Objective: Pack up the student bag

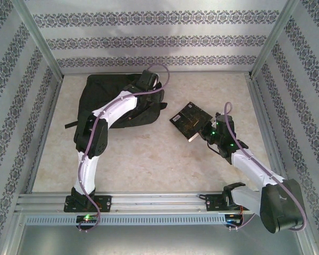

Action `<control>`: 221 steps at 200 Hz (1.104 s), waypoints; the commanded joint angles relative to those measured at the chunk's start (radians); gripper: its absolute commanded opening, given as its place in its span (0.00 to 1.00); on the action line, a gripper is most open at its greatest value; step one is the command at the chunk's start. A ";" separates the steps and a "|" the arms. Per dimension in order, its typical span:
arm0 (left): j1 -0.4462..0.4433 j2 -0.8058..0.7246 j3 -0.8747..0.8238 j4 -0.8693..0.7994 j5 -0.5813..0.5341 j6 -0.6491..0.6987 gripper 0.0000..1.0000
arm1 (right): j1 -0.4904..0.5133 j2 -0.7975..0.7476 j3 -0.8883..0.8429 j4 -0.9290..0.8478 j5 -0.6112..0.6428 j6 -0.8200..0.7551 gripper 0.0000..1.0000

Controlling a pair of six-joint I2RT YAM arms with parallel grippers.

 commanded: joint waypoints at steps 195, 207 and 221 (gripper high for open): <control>0.046 0.070 0.034 -0.026 0.035 -0.031 0.58 | 0.008 0.100 0.018 0.193 -0.093 0.043 0.00; 0.047 0.074 0.037 -0.035 0.028 -0.025 0.46 | 0.008 0.096 0.019 0.189 -0.094 0.041 0.00; 0.047 0.075 0.046 -0.054 0.029 -0.018 0.29 | 0.006 0.088 0.024 0.179 -0.095 0.038 0.00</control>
